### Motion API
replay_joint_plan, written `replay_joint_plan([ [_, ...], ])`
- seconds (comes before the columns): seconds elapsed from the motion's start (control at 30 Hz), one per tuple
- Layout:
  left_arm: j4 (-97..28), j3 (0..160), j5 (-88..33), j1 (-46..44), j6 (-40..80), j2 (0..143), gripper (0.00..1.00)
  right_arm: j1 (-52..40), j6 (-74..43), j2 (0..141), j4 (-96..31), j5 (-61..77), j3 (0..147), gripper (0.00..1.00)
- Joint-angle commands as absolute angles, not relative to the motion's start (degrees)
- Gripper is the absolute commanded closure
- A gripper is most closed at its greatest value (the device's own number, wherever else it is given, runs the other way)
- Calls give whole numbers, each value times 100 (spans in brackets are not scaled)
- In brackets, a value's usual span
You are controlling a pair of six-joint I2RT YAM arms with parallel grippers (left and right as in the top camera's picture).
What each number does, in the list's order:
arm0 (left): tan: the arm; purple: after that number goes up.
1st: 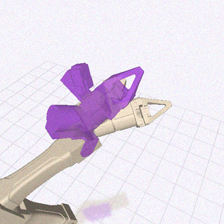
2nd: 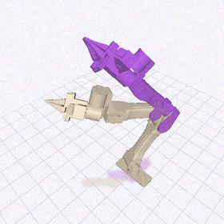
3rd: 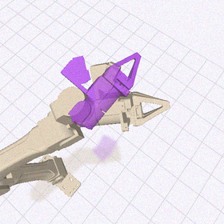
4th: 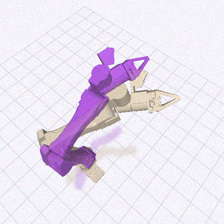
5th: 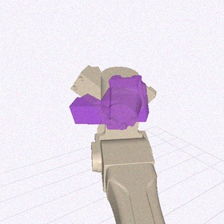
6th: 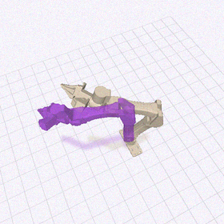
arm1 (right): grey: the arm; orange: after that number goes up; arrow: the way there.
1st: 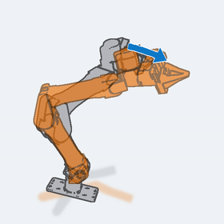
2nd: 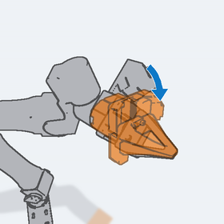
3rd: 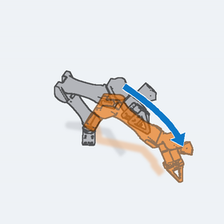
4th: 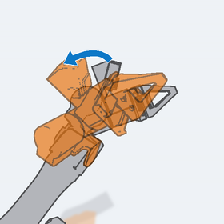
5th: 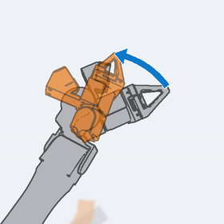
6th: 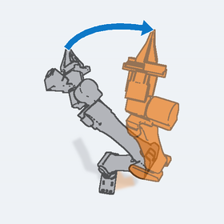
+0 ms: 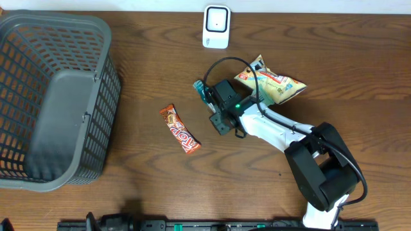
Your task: Scan the item barcode
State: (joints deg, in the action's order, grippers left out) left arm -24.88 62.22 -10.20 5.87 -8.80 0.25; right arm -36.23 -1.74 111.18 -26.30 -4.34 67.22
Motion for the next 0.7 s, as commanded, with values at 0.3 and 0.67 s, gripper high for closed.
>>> replay_joint_plan([
  [0.3, -2460, 6208, -1028, 609, -827, 19, 1, -3616, -272, 11168, -2672, -331, 6672, 43],
  [0.67, -2456, 6208, -1028, 609, -827, 19, 1, -3588, -316, 11566, -2615, -318, 6683, 99],
])
